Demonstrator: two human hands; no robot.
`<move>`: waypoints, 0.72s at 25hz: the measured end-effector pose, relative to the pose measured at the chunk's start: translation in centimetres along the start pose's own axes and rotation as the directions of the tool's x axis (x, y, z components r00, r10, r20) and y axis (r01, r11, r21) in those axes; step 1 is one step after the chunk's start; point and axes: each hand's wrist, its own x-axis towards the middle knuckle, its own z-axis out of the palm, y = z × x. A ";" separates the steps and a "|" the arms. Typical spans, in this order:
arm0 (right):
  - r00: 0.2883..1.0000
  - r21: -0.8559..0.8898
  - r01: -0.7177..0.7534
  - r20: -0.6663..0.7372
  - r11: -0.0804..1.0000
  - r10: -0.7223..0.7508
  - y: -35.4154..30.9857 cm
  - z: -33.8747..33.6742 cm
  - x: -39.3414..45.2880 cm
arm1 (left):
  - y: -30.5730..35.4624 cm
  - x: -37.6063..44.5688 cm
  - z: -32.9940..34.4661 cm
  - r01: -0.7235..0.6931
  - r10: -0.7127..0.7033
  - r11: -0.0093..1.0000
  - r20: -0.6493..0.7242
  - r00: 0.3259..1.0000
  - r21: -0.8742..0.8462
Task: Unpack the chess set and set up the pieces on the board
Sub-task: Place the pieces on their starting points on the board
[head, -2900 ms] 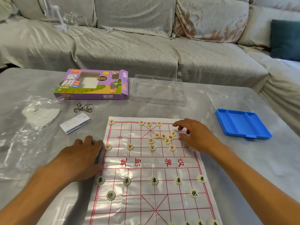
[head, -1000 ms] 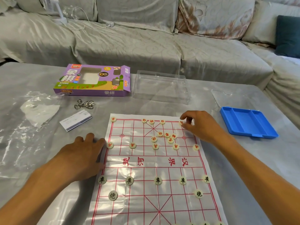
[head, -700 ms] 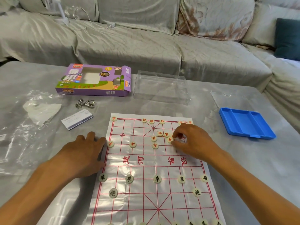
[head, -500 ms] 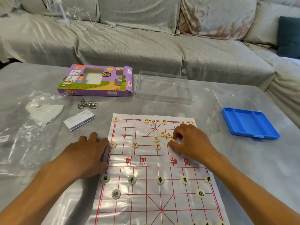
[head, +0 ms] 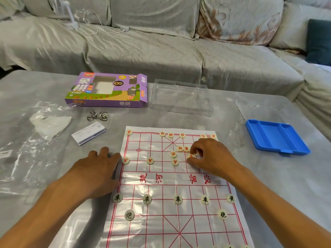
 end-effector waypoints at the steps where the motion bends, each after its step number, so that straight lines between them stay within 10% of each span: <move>1: 1.000 0.004 -0.005 0.001 1.000 0.005 0.1 0.1 0.0 | 0.0 0.0 0.0 0.001 -0.001 1.000 -0.003 1.000 -0.001; 10: 0.996 0.281 0.064 -0.079 0.958 -0.044 -4.3 -2.4 2.1 | 0.0 0.0 0.4 0.033 -0.034 0.999 -0.031 0.999 -0.022; 18: 0.989 0.189 0.149 -0.034 0.971 -0.145 -11.4 1.3 10.6 | 0.1 -0.3 0.1 0.034 -0.035 0.998 -0.039 0.999 -0.043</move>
